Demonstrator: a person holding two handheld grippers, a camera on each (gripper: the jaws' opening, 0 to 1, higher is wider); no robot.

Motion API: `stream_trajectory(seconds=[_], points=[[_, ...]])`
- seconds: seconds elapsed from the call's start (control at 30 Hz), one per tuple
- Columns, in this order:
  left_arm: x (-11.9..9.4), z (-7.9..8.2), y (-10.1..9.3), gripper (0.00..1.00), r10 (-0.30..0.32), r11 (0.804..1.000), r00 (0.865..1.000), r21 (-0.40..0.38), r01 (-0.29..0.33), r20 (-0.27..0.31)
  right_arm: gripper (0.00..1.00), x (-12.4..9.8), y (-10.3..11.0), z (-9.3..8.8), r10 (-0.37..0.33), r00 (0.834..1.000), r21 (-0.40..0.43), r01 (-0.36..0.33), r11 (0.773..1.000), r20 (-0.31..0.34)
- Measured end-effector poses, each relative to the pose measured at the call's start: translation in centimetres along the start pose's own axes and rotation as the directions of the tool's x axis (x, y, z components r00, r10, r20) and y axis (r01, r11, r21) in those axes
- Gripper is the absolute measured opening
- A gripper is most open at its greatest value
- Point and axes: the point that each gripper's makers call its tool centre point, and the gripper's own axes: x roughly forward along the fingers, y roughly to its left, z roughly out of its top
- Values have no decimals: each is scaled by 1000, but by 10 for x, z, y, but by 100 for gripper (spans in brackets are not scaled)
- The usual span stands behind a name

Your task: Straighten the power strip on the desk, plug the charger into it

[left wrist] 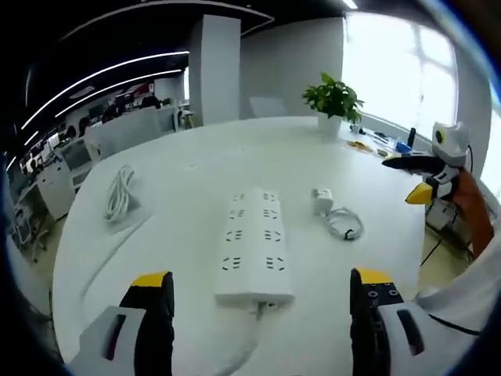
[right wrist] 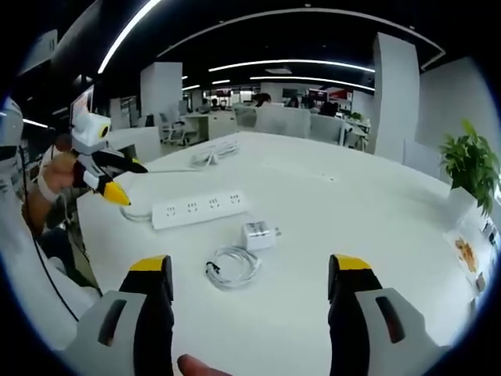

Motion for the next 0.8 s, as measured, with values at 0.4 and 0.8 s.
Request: stream_trajectory(seconds=[0.4,0.8], points=[[57,0,-4,96,-48,997,997,49,51,-64,80,3,-2,-3,11,1000,32,-11,999,6],[92,-6,0,95,1,993,979,119,24,-202,79,2,-17,-17,-6,1000,65,6,998,-13]])
